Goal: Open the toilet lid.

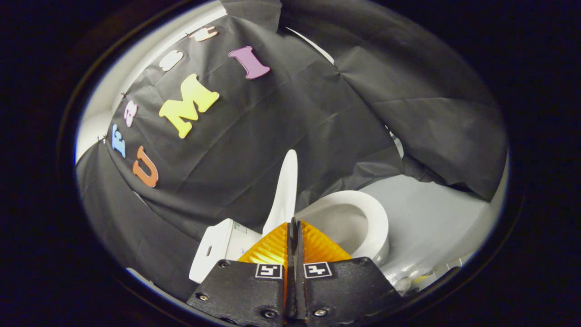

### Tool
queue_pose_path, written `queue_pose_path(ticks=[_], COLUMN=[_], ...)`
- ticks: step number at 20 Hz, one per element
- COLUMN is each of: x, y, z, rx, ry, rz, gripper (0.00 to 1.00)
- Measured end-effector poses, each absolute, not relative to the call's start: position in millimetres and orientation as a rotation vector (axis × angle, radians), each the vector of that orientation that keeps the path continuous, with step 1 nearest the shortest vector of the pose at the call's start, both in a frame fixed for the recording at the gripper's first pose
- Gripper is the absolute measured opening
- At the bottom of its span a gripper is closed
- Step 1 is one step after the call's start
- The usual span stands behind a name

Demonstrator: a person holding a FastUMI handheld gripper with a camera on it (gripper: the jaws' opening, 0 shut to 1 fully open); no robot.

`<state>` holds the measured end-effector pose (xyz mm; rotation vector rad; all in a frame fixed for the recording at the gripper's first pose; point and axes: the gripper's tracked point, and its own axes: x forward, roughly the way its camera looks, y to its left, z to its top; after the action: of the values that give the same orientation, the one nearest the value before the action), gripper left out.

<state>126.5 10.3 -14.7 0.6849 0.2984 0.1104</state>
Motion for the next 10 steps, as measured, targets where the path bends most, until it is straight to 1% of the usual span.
queue_pose_path(ticks=[10], x=[124.3], y=[36.7], z=[13.0], rx=[0.615], ry=[0.275], rz=[0.122], gripper=[0.07])
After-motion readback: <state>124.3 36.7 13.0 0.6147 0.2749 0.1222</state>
